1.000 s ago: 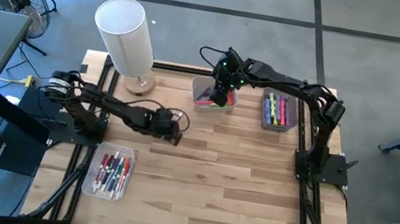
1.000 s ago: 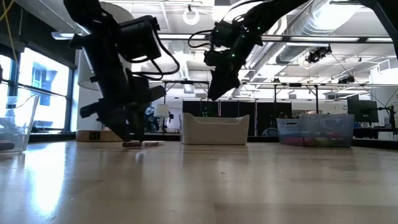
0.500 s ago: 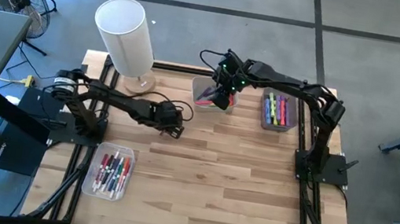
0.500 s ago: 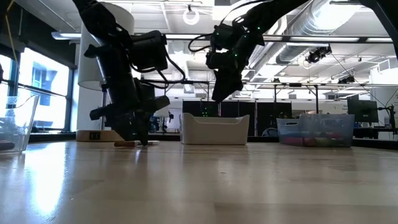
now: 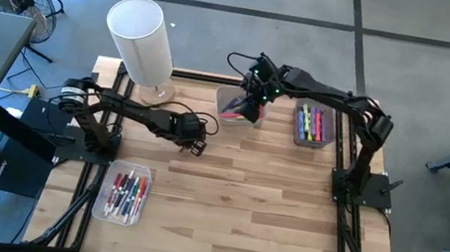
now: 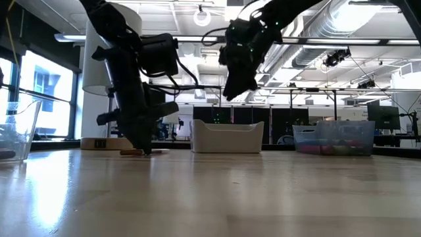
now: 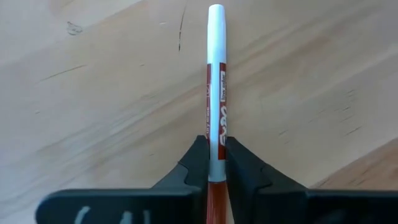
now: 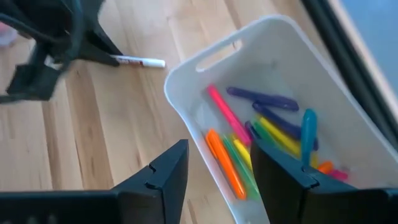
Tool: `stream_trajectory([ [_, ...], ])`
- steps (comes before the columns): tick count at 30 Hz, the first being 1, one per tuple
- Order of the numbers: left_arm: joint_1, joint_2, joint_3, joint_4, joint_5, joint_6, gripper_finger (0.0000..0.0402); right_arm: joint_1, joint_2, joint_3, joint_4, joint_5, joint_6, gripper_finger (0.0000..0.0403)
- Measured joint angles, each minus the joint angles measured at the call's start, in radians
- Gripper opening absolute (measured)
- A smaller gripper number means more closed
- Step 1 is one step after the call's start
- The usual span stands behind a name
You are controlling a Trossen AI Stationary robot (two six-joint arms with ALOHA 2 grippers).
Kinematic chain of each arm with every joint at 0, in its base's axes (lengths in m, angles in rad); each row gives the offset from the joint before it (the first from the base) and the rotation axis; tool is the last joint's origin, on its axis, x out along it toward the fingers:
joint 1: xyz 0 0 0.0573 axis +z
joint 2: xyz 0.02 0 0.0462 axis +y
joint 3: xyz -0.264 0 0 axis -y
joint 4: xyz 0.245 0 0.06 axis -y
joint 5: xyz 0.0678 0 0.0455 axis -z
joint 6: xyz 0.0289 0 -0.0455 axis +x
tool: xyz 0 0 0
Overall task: Pick & Place Markers
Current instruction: Put the brown marker pen into the transparent bin
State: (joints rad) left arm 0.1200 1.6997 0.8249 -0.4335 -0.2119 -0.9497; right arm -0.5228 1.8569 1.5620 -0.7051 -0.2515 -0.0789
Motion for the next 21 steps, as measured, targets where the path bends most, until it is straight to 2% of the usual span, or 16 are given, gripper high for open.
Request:
stream_trajectory([
  [3, 0.0, -0.02, 0.037, -0.088, 0.013, -0.001, 0.0026, 0.001, -0.036, 0.0, 0.004, 0.008, -0.004, 0.0157],
  [10, -0.004, -0.095, 0.146, -0.277, 0.133, 0.06, 0.0023, 0.018, -0.13, 0.0, 0.006, 0.017, 0.054, 0.0142],
  [14, -0.02, -0.155, 0.176, -0.388, 0.146, 0.045, 0.0024, 0.056, -0.168, 0.0, -0.007, 0.018, 0.082, 0.0138],
  [16, -0.038, -0.187, 0.199, -0.4, 0.145, 0.021, 0.0028, 0.086, -0.184, 0.0, -0.022, 0.048, 0.087, 0.0138],
  [21, -0.141, -0.268, 0.238, -0.552, 0.145, -0.071, 0.0028, 0.168, -0.202, 0.0, -0.052, 0.164, 0.154, 0.0138],
])
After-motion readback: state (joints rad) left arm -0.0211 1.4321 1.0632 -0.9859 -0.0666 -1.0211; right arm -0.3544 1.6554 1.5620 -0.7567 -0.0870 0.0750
